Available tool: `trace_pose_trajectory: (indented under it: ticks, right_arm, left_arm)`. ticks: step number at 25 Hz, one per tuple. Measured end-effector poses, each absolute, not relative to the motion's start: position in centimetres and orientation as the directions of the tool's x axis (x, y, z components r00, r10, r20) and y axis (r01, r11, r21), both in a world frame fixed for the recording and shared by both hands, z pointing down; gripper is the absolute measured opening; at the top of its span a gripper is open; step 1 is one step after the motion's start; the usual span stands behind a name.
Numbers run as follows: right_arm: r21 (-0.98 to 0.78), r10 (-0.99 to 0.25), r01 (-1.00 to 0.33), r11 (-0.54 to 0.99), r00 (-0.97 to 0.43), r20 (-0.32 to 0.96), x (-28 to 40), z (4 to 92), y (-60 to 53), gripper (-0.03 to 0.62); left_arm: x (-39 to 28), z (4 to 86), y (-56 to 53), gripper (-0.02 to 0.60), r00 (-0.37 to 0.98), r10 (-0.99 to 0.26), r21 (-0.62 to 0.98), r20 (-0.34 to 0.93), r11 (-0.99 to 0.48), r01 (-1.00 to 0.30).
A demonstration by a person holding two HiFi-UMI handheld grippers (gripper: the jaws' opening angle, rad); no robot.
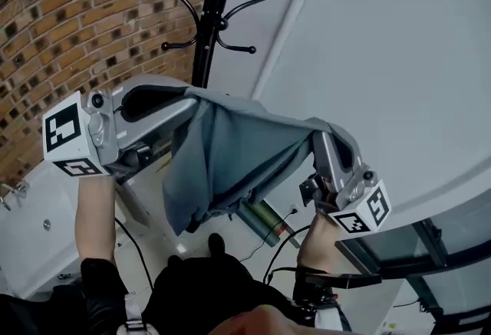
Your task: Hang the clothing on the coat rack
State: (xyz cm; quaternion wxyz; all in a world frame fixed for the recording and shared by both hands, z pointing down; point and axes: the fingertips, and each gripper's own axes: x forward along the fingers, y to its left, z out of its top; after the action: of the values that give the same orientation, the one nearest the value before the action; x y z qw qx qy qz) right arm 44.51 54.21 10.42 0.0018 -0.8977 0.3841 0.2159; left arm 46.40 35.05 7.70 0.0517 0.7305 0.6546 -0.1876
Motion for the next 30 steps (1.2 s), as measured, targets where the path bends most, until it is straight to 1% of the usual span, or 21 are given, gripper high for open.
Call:
trace_pose_trajectory:
  ticks: [2,4,5,6,7,8,9,10,11,12,14,15,16,18,19,22,24,26,28,30]
  right_arm:
    - [0.209,-0.702,-0.7,-0.683,0.549,-0.453,45.7,7.5,53.3,0.005]
    - [0.216,-0.705,-0.722,-0.657,0.488,-0.515,48.4,4.2,52.5,0.005]
    - [0.209,-0.7,-0.728,-0.652,0.474,-0.533,50.3,2.8,52.2,0.005]
    - [0.195,-0.694,-0.728,-0.657,0.482,-0.535,52.8,1.8,52.0,0.005]
    - [0.165,-0.688,-0.73,-0.663,0.508,-0.519,55.6,1.8,51.9,0.005]
    - [0.107,-0.689,-0.746,-0.658,0.537,-0.487,58.5,2.9,51.9,0.005]
    - [0.025,-0.701,-0.775,-0.631,0.556,-0.447,61.1,5.2,51.9,0.005]
    - [-0.064,-0.724,-0.809,-0.584,0.555,-0.41,62.8,8.6,51.7,0.005]
    - [-0.14,-0.756,-0.843,-0.52,0.53,-0.385,63.4,12.6,51.2,0.005]
    - [-0.197,-0.789,-0.876,-0.439,0.481,-0.382,62.7,16.2,50.2,0.005]
    - [-0.238,-0.824,-0.93,-0.279,0.359,-0.438,59.3,20.2,47.4,0.005]
    - [-0.228,-0.827,-0.946,-0.23,0.314,-0.467,57.8,20.7,46.2,0.005]
    - [-0.213,-0.825,-0.955,-0.208,0.288,-0.487,56.8,20.7,45.3,0.005]
    - [-0.197,-0.812,-0.953,-0.232,0.301,-0.499,56.2,20.7,44.5,0.006]
    - [-0.197,-0.8,-0.943,-0.266,0.331,-0.5,56.5,20.8,44.6,0.006]
    - [-0.215,-0.751,-0.902,-0.375,0.431,-0.5,56.9,20.8,45.4,0.008]
    - [-0.194,-0.719,-0.872,-0.449,0.482,-0.501,56.4,20.4,45.9,0.013]
    - [-0.162,-0.682,-0.825,-0.541,0.543,-0.49,55.2,20.2,46.6,0.064]
    - [-0.141,-0.632,-0.756,-0.639,0.621,-0.464,53.5,20.9,47.7,0.082]
    - [-0.137,-0.564,-0.657,-0.742,0.721,-0.404,51.7,22.8,49.2,0.084]
  left_arm:
    - [48.1,3.9,34.4,0.021,0.049,0.939,-0.21,-0.342,-0.126,0.97]
    - [50.7,-0.1,33.8,0.021,0.033,0.933,-0.239,-0.358,-0.125,0.963]
    - [53.2,-1.9,33.7,0.021,0.058,0.925,-0.228,-0.375,-0.152,0.962]
    - [56.5,-3.0,33.8,0.021,0.109,0.916,-0.186,-0.386,-0.194,0.963]
    - [60.4,-2.9,34.3,0.021,0.182,0.907,-0.11,-0.38,-0.239,0.965]
    - [64.2,-1.4,34.9,0.021,0.262,0.903,-0.015,-0.341,-0.284,0.959]
    - [67.3,1.4,35.5,0.021,0.334,0.903,0.06,-0.27,-0.33,0.942]
    - [69.0,4.8,35.9,0.021,0.378,0.905,0.092,-0.193,-0.367,0.926]
    - [69.1,8.2,36.2,0.021,0.384,0.911,0.101,-0.149,-0.373,0.923]
    - [67.9,10.8,36.3,0.021,0.357,0.92,0.121,-0.162,-0.341,0.932]
    - [64.7,13.0,35.6,0.023,0.278,0.911,0.181,-0.306,-0.231,0.956]
    - [63.5,13.2,35.1,0.023,0.256,0.89,0.188,-0.378,-0.197,0.962]
    - [62.7,13.3,34.4,0.023,0.256,0.867,0.181,-0.429,-0.195,0.964]
    - [61.4,14.1,32.6,0.069,0.292,0.819,0.16,-0.493,-0.245,0.956]
    - [60.6,14.8,31.5,0.079,0.309,0.795,0.161,-0.521,-0.264,0.951]
    - [57.2,18.1,28.7,0.081,0.356,0.739,0.181,-0.572,-0.31,0.933]
    - [54.8,20.2,27.2,0.081,0.367,0.702,0.203,-0.611,-0.31,0.929]
    - [52.1,22.3,26.1,0.081,0.362,0.676,0.227,-0.642,-0.282,0.932]
    - [49.7,24.6,25.7,0.081,0.361,0.685,0.241,-0.633,-0.269,0.933]
    - [47.7,27.1,25.5,0.08,0.373,0.718,0.226,-0.587,-0.297,0.928]
